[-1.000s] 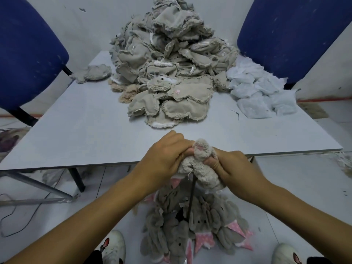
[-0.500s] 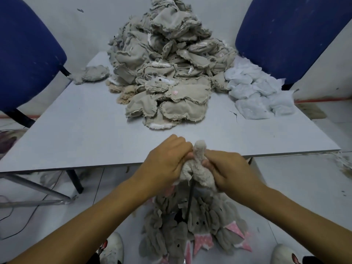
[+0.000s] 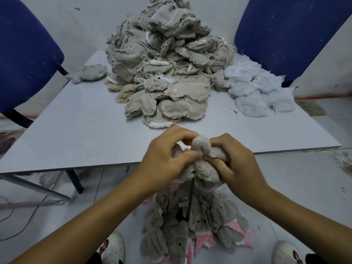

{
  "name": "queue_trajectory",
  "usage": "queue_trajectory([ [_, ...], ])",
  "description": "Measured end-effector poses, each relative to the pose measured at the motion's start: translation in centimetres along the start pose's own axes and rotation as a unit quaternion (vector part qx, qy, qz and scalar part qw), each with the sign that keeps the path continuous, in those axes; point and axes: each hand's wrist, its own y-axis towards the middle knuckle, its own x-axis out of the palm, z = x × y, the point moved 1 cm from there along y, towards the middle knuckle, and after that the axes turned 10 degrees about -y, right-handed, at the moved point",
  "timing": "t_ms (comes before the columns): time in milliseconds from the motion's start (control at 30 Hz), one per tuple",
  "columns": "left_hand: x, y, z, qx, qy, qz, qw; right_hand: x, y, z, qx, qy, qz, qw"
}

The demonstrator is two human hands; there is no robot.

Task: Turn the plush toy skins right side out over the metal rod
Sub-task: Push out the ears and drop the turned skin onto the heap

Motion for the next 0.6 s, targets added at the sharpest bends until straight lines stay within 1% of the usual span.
queue_trajectory([
  [67, 0.5, 0.0, -0.3, -0.043, -0.014, -0.036, 0.998, 0.4, 0.0, 0.0, -0.002, 0.004, -0.048, 0.999],
  [133, 0.6, 0.1, -0.8, -0.059, 0.005, -0.044, 0.997, 0.3, 0.0, 0.1, 0.040, 0.038, -0.089, 0.994],
  [167, 0.5, 0.3, -0.9, -0.060, 0.027, -0.051, 0.997, 0.2, 0.1, 0.2, 0.071, 0.060, -0.086, 0.992],
  [233, 0.1, 0.6, -0.8, -0.030, 0.069, -0.056, 0.996, -0.3, 0.2, 0.2, 0.132, 0.108, -0.038, 0.985],
  [267, 0.1, 0.6, -0.6, -0.015, 0.066, -0.043, 0.997, -0.6, 0.5, 0.0, 0.154, 0.128, -0.009, 0.980],
  [300, 0.1, 0.7, -0.2, -0.008, 0.036, -0.019, 0.999, -0.8, 0.8, -0.3, 0.162, 0.143, 0.021, 0.976],
  [367, -0.3, 1.5, 0.4, -0.018, -0.082, 0.025, 0.996, -1.4, 1.8, -1.2, 0.150, 0.165, 0.075, 0.972],
  [400, -0.9, 1.9, 0.5, -0.025, -0.124, 0.031, 0.992, -1.6, 2.2, -1.8, 0.135, 0.174, 0.088, 0.972],
  [433, -1.6, 2.1, 0.5, -0.023, -0.126, 0.013, 0.992, -1.8, 2.6, -2.3, 0.117, 0.177, 0.086, 0.973],
  [467, -2.3, 2.2, 0.3, -0.024, -0.082, -0.024, 0.996, -1.9, 2.8, -2.8, 0.097, 0.171, 0.070, 0.978],
  [500, -2.7, 2.1, 0.0, -0.033, -0.009, -0.073, 0.997, -1.7, 2.8, -3.1, 0.077, 0.156, 0.039, 0.984],
  [567, -2.5, 1.5, -0.7, -0.052, 0.137, -0.155, 0.977, -1.1, 2.4, -3.3, 0.037, 0.103, -0.035, 0.993],
  [600, -2.1, 1.1, -1.0, -0.062, 0.176, -0.181, 0.966, -0.7, 2.2, -3.1, 0.022, 0.071, -0.059, 0.996],
])
